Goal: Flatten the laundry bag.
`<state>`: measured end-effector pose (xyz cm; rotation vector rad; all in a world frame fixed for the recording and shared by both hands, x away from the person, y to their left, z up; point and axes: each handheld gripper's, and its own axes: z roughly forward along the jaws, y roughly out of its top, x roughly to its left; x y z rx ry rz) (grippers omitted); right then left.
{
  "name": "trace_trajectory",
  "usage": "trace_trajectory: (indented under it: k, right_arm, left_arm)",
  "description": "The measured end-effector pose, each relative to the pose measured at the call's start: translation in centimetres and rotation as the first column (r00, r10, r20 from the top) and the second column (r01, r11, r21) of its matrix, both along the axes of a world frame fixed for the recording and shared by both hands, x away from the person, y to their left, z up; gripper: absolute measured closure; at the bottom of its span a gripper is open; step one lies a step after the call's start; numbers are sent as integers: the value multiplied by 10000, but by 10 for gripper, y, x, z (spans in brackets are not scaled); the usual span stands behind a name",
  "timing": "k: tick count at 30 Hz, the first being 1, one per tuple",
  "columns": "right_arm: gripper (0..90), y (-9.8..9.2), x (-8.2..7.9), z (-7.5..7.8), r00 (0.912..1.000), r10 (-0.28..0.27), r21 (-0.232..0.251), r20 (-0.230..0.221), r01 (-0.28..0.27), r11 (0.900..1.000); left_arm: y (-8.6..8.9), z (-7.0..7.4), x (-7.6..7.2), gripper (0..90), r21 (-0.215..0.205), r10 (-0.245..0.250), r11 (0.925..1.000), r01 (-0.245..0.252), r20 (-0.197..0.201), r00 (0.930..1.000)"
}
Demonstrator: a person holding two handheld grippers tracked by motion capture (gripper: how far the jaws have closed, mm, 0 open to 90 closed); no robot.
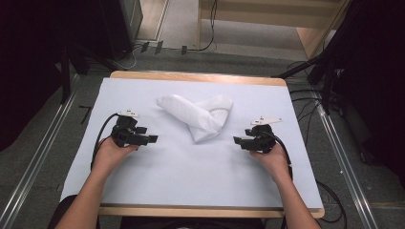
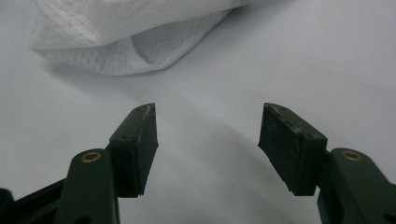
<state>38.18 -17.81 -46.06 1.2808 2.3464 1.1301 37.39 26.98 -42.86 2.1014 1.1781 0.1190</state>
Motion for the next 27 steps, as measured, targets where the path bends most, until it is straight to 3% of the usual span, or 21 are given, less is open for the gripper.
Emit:
trace_trajectory:
  k: [3, 6, 16, 23, 27]
  right_arm:
    - [416, 4, 3, 0, 10000, 37, 2, 22, -37, 10000]
    - [438, 8, 6, 0, 9999, 53, -3, -101, -53, 10000]
    - [483, 11, 17, 7, 9992, -371, 293, -142, 375, 9989]
    - [478, 18, 31, 19, 9982, -592, 3, -69, 592, 9982]
    - [469, 24, 41, 22, 9980, -579, 187, -247, 584, 9981]
  left_arm:
    - [2, 0, 2, 333, -230, 179, 9996, -184, -237, 9996]
    - [2, 0, 2, 336, -159, 178, 9997, -182, -242, 9995]
    - [0, 2, -1, 348, 225, -117, 9997, 116, 71, 9999]
    - [2, 3, -4, 348, 73, -114, 9999, 114, 32, 9999]
    - [3, 3, -5, 348, 86, -63, 9999, 63, -7, 10000]
